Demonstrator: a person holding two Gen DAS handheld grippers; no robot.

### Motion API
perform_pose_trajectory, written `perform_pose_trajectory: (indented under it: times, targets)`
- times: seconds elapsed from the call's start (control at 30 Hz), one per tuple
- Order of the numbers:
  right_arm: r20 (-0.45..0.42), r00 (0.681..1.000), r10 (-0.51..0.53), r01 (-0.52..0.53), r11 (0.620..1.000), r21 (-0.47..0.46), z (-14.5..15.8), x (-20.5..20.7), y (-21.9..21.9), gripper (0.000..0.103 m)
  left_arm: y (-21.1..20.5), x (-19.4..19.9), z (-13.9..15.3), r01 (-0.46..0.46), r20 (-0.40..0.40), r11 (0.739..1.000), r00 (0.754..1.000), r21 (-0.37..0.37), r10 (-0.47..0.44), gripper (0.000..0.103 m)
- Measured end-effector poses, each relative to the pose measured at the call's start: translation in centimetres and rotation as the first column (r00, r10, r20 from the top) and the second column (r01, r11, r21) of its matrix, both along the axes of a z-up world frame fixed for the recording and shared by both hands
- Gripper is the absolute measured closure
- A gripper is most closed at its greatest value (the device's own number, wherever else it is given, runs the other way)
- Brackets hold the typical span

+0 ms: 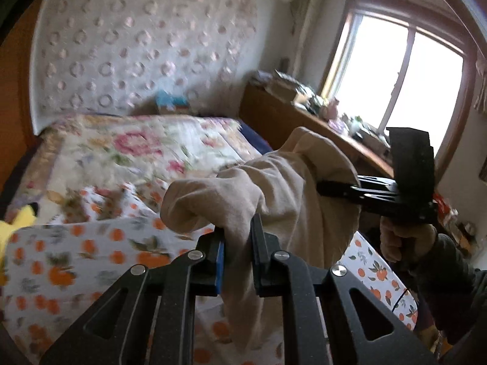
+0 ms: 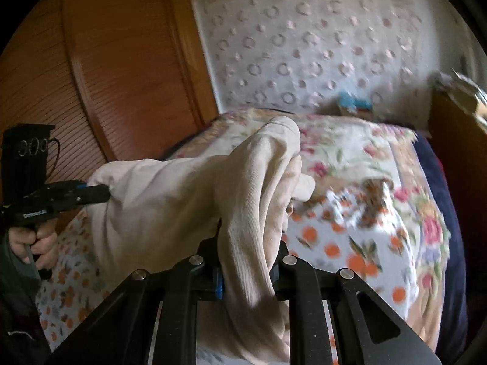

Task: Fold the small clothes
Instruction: 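Grasp the folded shirt with both grippers and lift it, then carry the folded shirt beside the yellow plush toy and lower it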

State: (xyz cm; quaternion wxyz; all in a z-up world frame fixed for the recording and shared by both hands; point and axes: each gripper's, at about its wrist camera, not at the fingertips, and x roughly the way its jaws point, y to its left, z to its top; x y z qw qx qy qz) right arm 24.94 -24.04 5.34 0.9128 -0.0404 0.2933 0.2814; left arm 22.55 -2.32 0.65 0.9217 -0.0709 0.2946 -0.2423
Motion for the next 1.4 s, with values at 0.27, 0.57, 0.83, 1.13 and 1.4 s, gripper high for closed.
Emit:
perform_pose_trajectory:
  times: [0.27,0.57,0.83,1.13,1.4]
  targets:
    - [0.048,0.973,0.227,-0.221,0.970,-0.102,1.4,3.6,11.3,0.085,9.2,-3.2,-0.1,-0.222,0.044,0.975,0.974,0.026,0.221,0.088]
    - [0.033,0.904,0.427,-0.407,0.881,-0.241,0.3,7.9,24.4,0.085,17.4,-5.7,-4.4,-0.422,0.001,0.904,0.906,0.064,0.423,0.088]
    - [0.015,0.827,0.562,-0.526,0.783,-0.332,-1.4,11.3,33.8,0.085,20.2,-7.4,-7.9,-0.518,-0.045,0.852,0.852,0.078,0.522,0.088]
    - [-0.014,0.821,0.571,-0.535,0.760,-0.370,-3.0,13.5,38.9,0.076,22.5,-7.2,-9.7,-0.570,-0.096,0.812,0.808,0.125,0.582,0.088]
    - [-0.060,0.931,0.360,-0.364,0.907,-0.212,-4.4,17.9,34.9,0.059,23.4,-6.8,-10.7,-0.576,-0.126,0.800,0.793,0.167,0.596,0.088]
